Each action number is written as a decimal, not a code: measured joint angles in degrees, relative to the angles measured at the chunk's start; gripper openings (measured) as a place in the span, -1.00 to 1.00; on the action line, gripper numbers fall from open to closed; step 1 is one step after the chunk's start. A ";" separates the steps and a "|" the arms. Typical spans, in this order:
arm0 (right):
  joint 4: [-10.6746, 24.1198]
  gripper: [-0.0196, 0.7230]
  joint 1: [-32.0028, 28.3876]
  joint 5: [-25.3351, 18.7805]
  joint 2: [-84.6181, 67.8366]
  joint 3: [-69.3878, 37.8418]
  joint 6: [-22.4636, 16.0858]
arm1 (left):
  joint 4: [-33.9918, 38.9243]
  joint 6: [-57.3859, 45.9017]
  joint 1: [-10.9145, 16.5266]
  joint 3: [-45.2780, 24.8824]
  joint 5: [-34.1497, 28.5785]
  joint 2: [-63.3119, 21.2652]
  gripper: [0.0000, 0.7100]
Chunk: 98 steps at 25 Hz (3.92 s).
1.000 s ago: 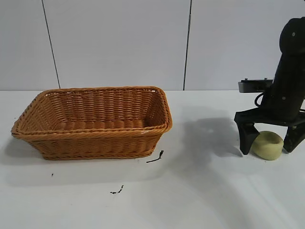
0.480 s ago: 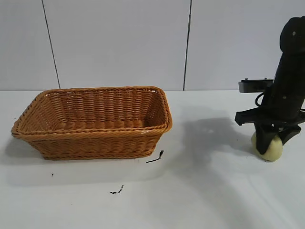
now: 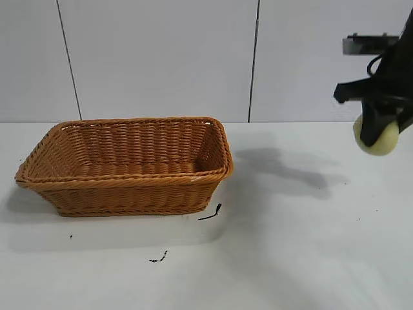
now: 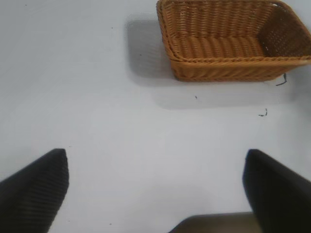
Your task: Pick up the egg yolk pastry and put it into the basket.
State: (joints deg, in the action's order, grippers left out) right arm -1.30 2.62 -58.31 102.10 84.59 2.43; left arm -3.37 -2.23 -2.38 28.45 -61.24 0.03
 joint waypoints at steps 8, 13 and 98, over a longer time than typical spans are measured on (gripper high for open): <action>0.51 -0.52 4.86 -6.03 6.16 12.65 0.57 | 0.00 0.00 0.00 0.00 0.00 0.00 0.96; 0.56 -0.52 13.47 -9.24 12.09 20.94 0.50 | 0.00 0.00 0.00 0.00 0.00 0.00 0.96; -0.91 0.91 -0.12 -11.17 18.72 38.34 -0.05 | 0.00 0.00 0.00 0.00 0.00 0.00 0.96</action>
State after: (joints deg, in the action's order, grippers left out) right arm -2.21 2.50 -69.48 120.82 122.93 2.37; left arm -3.37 -2.23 -2.38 28.45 -61.24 0.03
